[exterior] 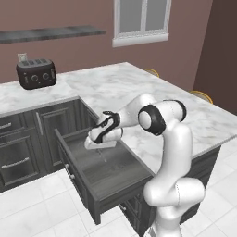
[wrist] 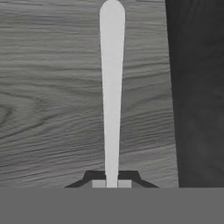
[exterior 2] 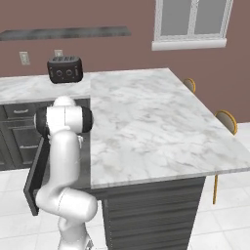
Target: Organize the utensils by type. Pick up the wooden spoons from the counter and place them in the open cabinet. Then pick up the metallic utensils from the counter and place them in the open drawer.
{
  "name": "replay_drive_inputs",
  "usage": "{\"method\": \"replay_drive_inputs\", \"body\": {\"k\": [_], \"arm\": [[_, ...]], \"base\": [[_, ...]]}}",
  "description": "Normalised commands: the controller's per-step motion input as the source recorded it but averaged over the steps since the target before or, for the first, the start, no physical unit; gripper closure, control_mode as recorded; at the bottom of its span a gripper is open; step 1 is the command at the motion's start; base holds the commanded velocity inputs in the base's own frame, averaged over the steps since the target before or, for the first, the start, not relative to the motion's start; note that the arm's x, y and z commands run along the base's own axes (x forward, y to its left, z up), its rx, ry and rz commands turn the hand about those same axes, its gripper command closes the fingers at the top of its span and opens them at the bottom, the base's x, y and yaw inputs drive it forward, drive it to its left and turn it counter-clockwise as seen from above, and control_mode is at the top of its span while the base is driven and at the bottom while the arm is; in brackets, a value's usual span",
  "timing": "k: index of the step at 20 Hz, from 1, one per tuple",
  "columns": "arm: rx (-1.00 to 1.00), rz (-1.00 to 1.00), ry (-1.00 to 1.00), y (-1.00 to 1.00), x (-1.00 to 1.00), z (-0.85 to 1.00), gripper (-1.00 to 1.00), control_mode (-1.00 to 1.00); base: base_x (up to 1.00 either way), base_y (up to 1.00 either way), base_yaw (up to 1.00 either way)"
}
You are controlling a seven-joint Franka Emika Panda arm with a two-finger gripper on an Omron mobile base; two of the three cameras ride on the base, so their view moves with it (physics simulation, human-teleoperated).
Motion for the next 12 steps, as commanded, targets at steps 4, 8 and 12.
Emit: {"method": "replay_drive_inputs", "body": {"k": [4,8,12], "arm": [[-0.19,0.00,0.29,-0.05,0.54,-0.29,1.00,-1.00],[-0.25,0.00,0.08,0.25,0.19,-0.70,1.00,-1.00],[-0.20,0.00,0.02,0.39,0.03,-0.53,1.00,-1.00]], "base": [[0.00,0.00,0.00],[0.00,0.00,0.00],[0.00,0.00,0.00]]}}
